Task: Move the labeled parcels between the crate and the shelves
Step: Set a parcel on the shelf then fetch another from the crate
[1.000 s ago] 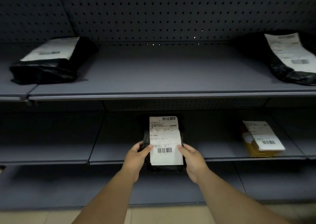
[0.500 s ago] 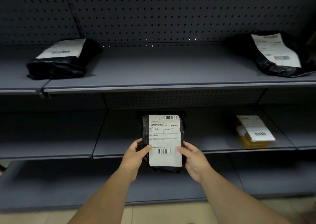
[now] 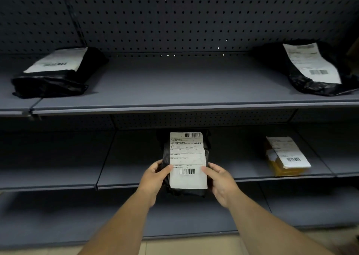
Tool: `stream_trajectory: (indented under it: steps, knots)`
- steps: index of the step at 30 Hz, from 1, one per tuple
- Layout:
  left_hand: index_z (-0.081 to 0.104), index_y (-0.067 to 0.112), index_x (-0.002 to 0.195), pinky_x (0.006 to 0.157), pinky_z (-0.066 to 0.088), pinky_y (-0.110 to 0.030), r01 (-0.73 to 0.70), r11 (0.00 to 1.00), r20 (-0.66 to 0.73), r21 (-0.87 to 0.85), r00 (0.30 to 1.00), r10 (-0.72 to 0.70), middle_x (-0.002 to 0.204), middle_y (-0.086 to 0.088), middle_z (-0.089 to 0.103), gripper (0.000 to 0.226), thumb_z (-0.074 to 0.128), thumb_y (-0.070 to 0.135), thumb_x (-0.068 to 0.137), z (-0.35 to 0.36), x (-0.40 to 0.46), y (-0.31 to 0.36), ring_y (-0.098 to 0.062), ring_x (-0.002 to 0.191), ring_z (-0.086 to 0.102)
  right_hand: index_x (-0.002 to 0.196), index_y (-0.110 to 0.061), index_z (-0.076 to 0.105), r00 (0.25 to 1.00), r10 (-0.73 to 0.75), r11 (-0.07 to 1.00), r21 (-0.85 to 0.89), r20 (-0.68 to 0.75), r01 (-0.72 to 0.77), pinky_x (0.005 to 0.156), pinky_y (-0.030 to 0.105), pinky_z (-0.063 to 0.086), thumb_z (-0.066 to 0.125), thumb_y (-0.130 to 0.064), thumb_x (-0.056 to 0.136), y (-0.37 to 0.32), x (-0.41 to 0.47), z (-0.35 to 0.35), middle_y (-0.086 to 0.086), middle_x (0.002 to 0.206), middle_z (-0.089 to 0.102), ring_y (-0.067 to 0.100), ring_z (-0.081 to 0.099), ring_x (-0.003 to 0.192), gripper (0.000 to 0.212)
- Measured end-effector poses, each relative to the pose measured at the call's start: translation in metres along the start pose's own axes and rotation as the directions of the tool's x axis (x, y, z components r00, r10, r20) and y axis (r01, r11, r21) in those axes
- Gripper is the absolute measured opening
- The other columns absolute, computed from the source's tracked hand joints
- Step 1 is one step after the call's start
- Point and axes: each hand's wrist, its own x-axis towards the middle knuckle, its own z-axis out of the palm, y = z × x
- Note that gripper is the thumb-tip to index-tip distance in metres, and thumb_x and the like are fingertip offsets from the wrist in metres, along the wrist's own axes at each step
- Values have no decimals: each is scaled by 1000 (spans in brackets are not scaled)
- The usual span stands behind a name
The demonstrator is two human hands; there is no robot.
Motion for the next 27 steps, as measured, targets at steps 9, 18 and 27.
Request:
stream_trajectory:
  steps: [9,18,27]
  knots:
    - [66,26,97,88,53,-40,69,991,-54,119,997,-63,93,5,73,9,65,27,88,14,28,8,-16,90,67,110,-16,58,995,92,993,-69,-42,-94,85,40,54,62,-14,90,-15,33,-1,9,105,71,24,67,95,21]
    - [61,9,118,80,56,-41,176,975,-146,136,977,-155,103,-10,70,32,64,21,89,20,60,-12,-27,94,66,132,-5,50,979,194,968,-150,-66,-202,88,41,51,59,-11,92,-7,64,4,15,121,64,28,61,106,41]
    - [55,9,128,85,55,-45,201,971,-214,129,962,-171,112,-12,67,45,66,23,88,27,77,-25,-30,100,64,133,-10,52,972,192,939,-262,-134,-222,100,43,46,57,-18,94,10,91,1,11,122,64,29,59,112,40]
